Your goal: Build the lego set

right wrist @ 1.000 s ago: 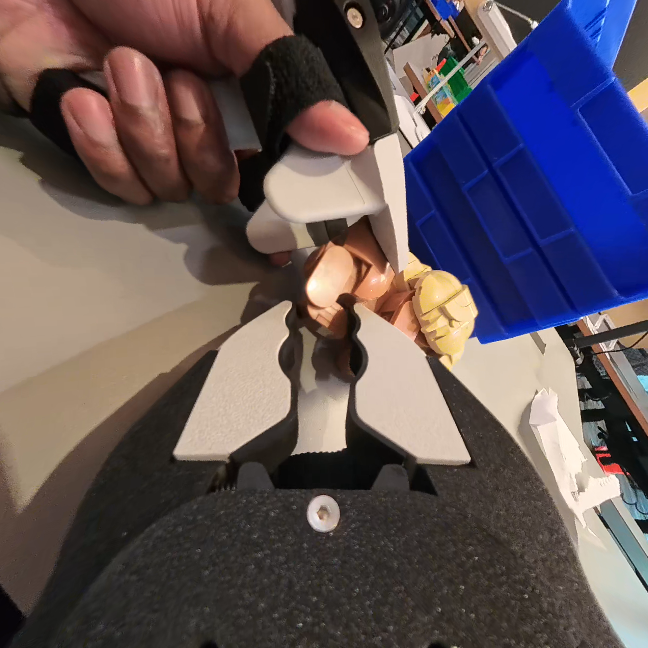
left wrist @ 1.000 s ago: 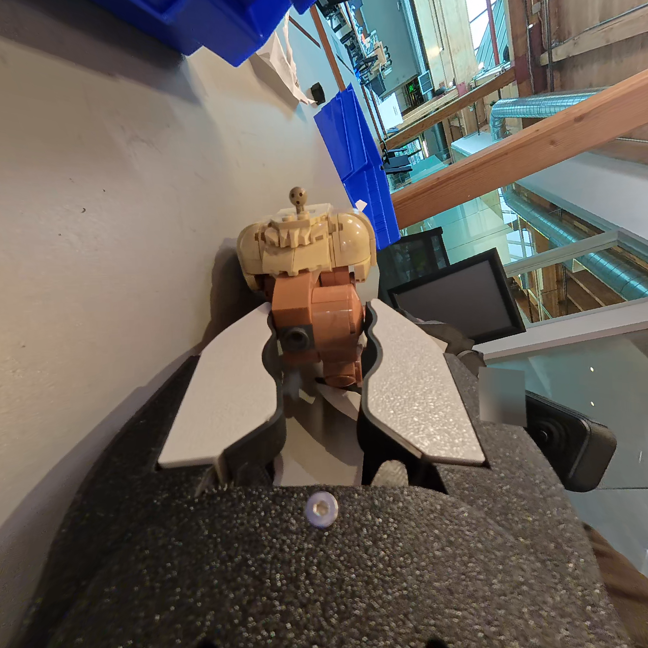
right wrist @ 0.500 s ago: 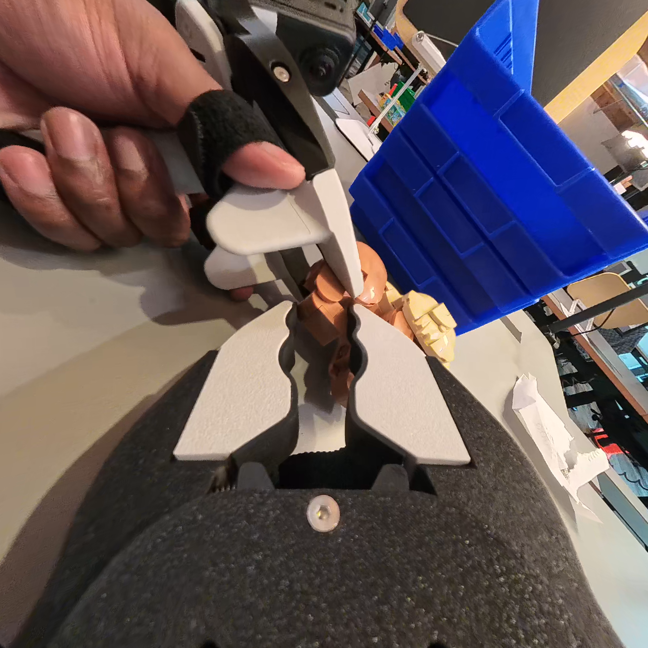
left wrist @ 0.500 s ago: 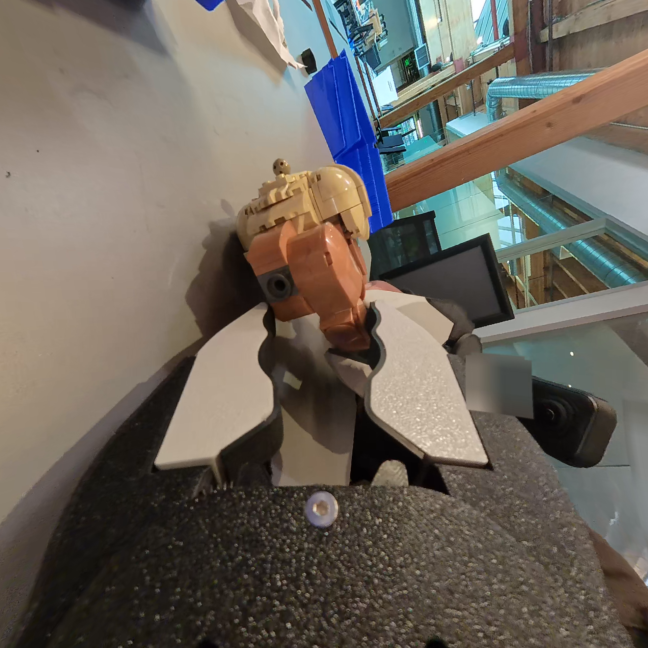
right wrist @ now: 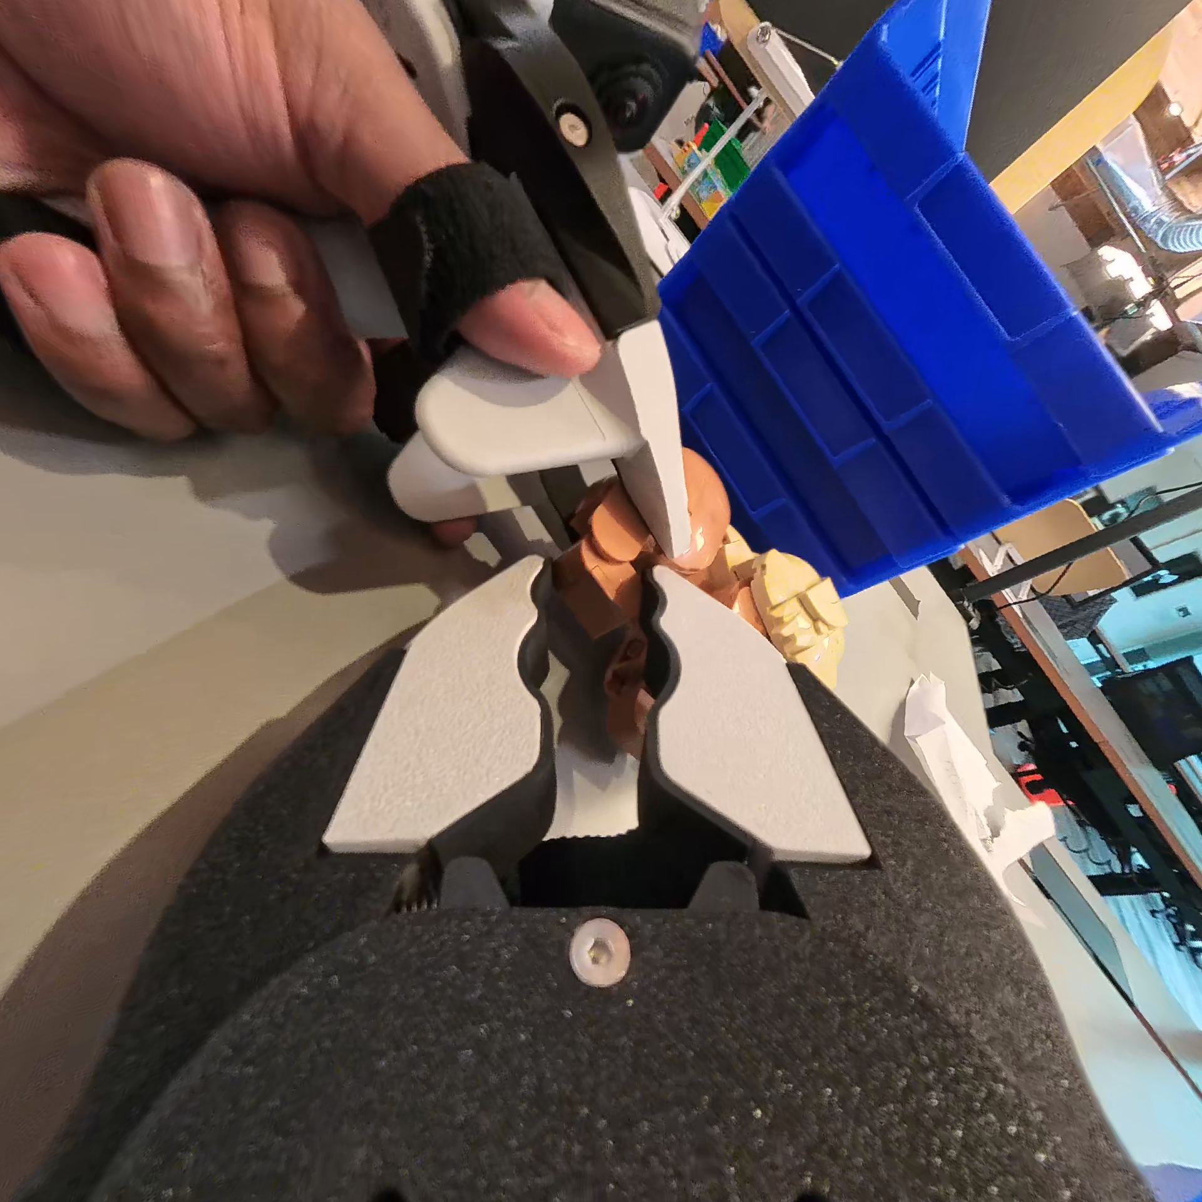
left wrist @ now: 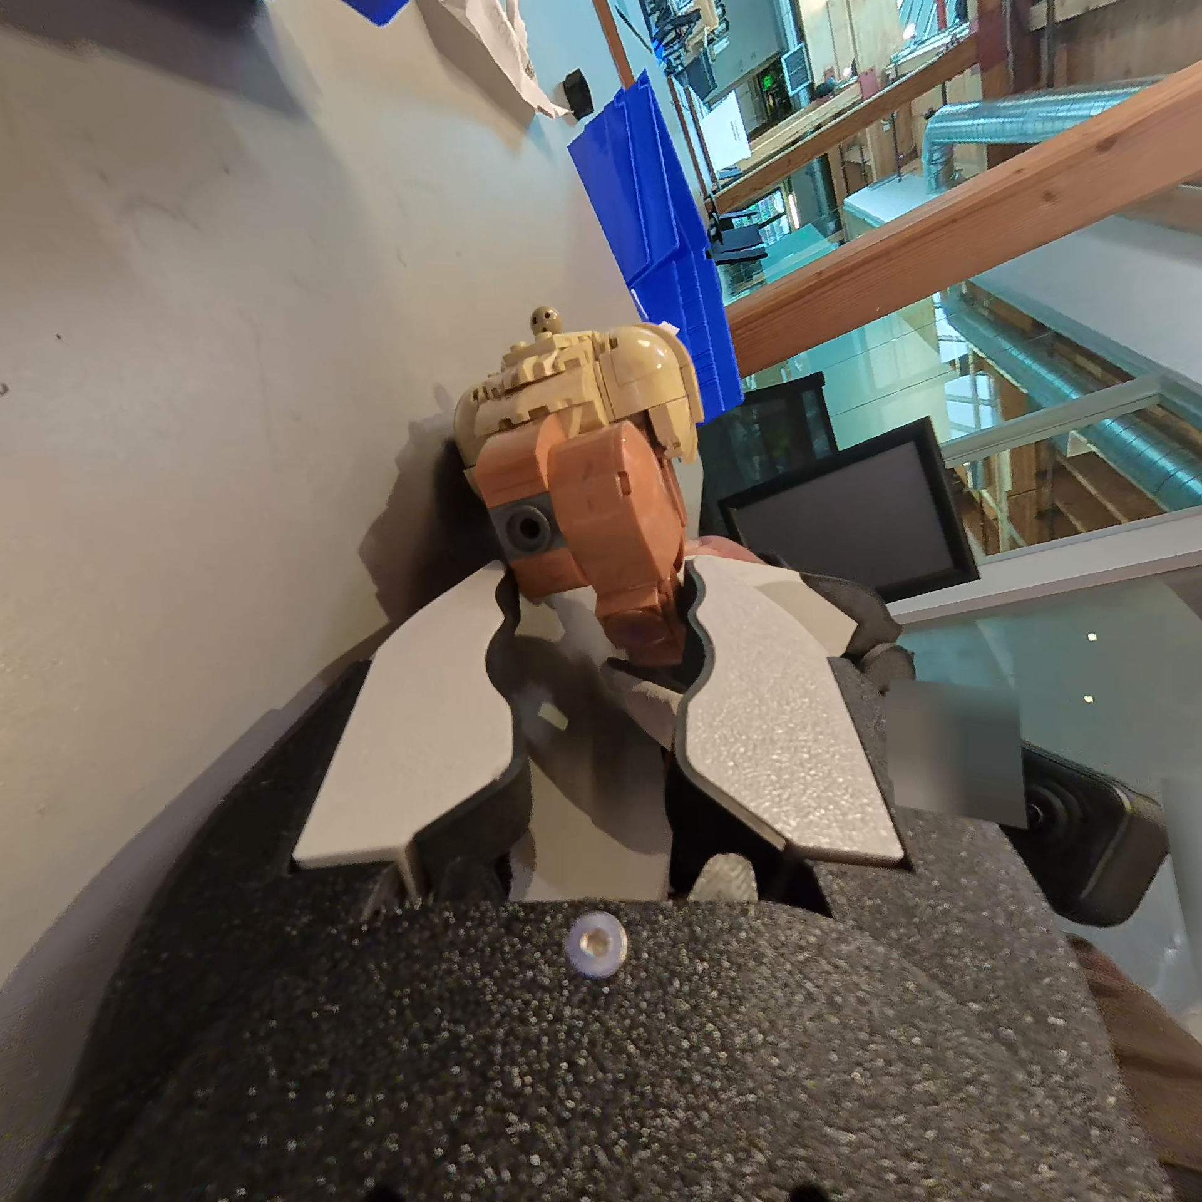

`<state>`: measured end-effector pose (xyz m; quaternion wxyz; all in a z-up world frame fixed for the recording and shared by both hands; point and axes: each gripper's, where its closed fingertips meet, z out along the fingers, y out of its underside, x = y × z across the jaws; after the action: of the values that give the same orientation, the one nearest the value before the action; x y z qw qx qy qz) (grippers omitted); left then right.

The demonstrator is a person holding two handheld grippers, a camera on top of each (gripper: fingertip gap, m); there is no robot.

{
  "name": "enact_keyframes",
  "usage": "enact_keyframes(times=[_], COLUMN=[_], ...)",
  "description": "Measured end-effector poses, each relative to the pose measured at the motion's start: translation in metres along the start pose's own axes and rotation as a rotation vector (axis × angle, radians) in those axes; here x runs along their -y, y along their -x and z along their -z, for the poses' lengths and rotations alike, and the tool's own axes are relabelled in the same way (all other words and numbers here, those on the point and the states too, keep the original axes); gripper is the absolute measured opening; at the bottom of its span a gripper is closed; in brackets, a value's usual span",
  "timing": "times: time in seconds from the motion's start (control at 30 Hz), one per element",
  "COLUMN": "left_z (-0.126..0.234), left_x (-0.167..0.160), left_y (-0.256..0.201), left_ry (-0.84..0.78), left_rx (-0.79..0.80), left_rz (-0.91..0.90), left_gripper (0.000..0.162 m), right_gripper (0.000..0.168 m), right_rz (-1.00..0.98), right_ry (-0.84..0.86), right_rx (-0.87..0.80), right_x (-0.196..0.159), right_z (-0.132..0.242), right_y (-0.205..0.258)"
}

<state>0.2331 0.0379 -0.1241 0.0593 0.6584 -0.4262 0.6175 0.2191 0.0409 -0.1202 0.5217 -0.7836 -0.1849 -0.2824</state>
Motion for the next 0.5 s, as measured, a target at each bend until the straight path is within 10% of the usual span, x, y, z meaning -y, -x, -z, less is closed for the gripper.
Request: enact_keyframes(times=[0.5], left_z=[-0.005], left_x=[0.002], left_y=[0.004], left_ry=[0.026], left_rx=[0.076], left_rz=[-0.123], left_gripper=[0.044], right_gripper=[0.019], right_rz=[0.234], right_ry=[0.082], right_rx=[-0.026], right_x=[-0.013], right_z=[0.0], right_y=[0.004])
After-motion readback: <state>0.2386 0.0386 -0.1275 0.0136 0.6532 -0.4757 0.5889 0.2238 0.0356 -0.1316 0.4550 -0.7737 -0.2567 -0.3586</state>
